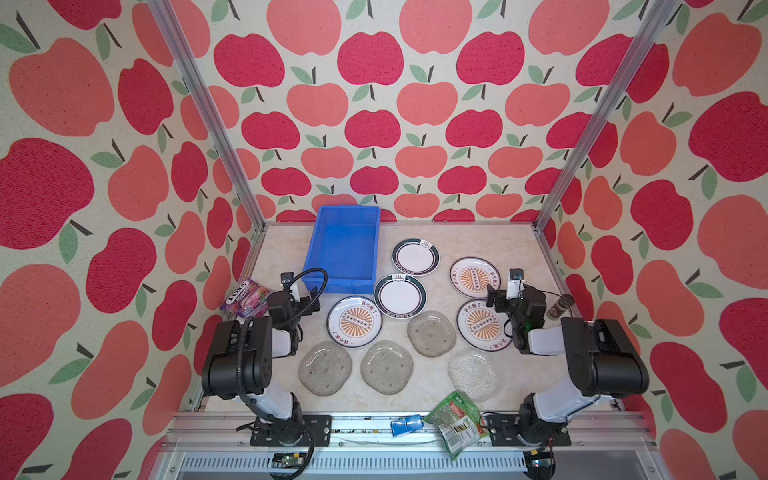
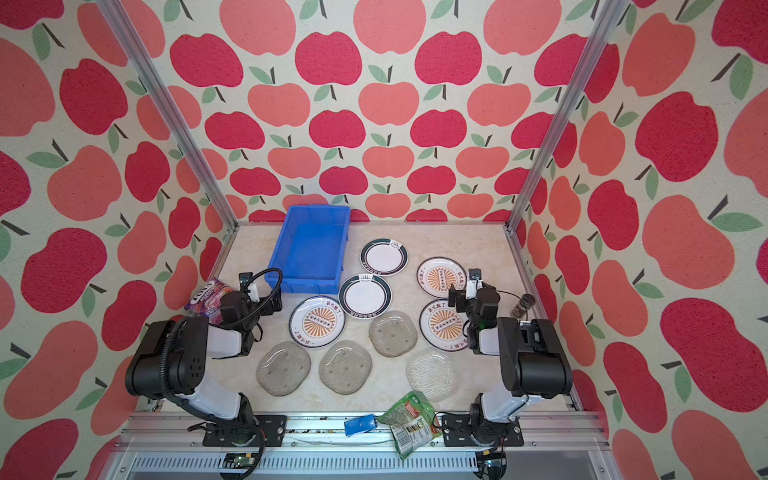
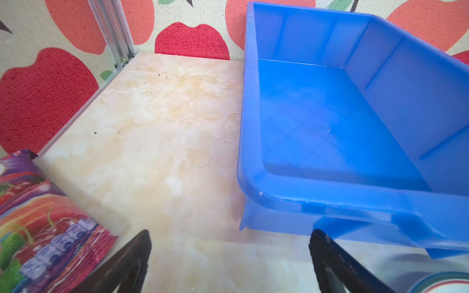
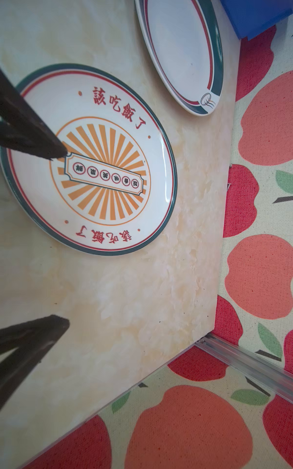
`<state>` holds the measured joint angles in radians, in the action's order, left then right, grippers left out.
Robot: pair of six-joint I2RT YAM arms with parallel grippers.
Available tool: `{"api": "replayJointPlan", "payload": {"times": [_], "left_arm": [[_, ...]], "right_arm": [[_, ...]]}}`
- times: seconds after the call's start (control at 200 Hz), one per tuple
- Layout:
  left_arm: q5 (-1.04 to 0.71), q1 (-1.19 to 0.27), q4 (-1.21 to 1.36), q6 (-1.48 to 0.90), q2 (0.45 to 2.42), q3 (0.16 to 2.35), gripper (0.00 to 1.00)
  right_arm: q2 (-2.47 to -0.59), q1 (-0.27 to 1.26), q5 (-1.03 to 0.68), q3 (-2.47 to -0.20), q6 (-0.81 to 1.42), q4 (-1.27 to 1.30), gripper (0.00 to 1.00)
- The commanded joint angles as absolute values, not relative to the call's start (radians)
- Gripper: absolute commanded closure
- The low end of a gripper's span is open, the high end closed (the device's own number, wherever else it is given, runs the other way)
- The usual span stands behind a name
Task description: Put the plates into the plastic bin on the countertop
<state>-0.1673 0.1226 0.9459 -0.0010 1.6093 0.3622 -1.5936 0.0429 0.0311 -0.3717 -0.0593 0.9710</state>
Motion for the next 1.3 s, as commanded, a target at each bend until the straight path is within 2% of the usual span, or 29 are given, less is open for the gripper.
{"api": "replayJointPlan", "payload": {"times": [0.0, 0.595, 0.72, 0.996, 1.066, 1.156, 1.296], "left_arm": [[-0.181, 0.127, 0.948, 0.015, 1.606, 0.382, 0.01], [-0.185, 0.127, 0.944, 0.013, 1.605, 0.386, 0.01], [-0.129, 0.127, 0.930, 0.000, 1.607, 0.393, 0.01], [-0.209, 0.163, 0.952, -0.021, 1.607, 0.381, 0.01], [-0.205, 0.158, 0.947, -0.016, 1.604, 0.383, 0.01], [-0.233, 0.156, 0.864, -0.002, 1.526, 0.402, 0.01], [-0.030, 0.149, 0.673, -0.064, 1.351, 0.429, 0.01]], "right_arm": [[-1.588, 0.049, 0.038, -0.374, -0.062, 0.976, 0.00], [-1.588, 0.060, 0.055, -0.368, -0.069, 0.986, 0.00], [-1.588, 0.060, 0.058, -0.368, -0.067, 0.990, 0.00], [-1.586, 0.023, -0.003, -0.378, -0.039, 0.969, 0.00], [-1.577, 0.037, 0.015, -0.388, -0.052, 0.945, 0.00], [-1.538, 0.056, 0.121, -0.416, -0.049, 0.863, 0.00], [-1.403, 0.065, 0.282, -0.523, -0.015, 0.580, 0.00]]}}
